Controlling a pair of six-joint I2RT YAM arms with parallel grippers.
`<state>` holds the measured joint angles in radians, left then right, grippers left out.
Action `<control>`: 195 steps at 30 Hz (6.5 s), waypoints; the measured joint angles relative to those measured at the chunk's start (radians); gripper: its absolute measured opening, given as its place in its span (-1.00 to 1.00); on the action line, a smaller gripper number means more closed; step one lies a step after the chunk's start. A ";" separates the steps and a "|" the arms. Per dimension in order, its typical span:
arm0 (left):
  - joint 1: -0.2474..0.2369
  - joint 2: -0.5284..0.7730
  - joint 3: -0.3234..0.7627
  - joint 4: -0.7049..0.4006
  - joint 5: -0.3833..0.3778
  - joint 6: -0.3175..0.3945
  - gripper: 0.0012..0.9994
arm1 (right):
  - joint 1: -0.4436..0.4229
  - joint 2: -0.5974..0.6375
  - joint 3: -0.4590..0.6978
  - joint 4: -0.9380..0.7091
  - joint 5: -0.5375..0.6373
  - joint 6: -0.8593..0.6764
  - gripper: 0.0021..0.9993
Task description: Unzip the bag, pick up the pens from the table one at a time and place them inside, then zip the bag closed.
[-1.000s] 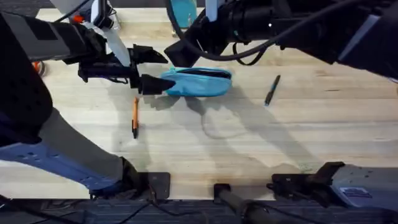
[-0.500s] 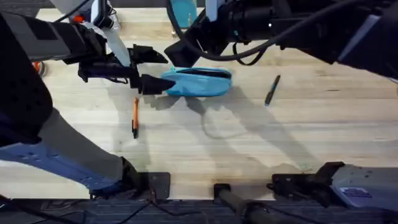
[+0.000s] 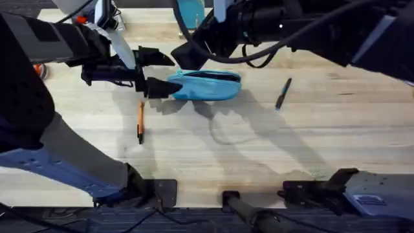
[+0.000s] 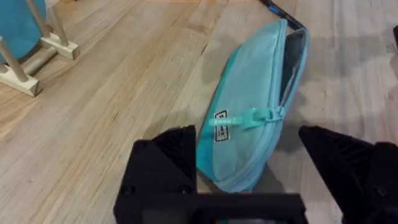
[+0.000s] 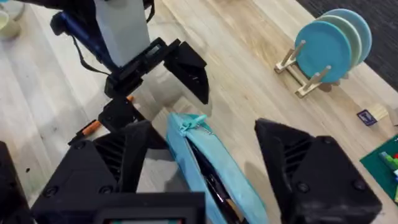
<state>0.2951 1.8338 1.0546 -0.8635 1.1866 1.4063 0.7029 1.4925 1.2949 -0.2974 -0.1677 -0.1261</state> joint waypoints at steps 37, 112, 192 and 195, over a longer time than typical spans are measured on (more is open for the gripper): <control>0.084 -0.144 0.000 -0.176 -0.072 0.000 0.99 | 0.000 0.000 0.000 0.000 0.000 0.000 1.00; 0.084 -0.732 0.000 -0.428 -0.327 -0.483 0.99 | -0.228 -0.263 0.000 -0.754 0.011 -0.082 0.99; 0.084 -0.732 0.000 -0.431 -0.327 -0.483 0.99 | -0.383 -0.033 0.000 -0.598 -0.231 -0.811 -0.94; 0.084 -0.732 0.000 -0.431 -0.327 -0.483 0.99 | -0.407 -0.005 0.000 -0.586 -0.271 -0.820 -0.95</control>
<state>0.3794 1.1023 1.0550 -1.2942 0.8597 0.9230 0.2962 1.4873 1.2949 -0.8833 -0.4392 -0.9464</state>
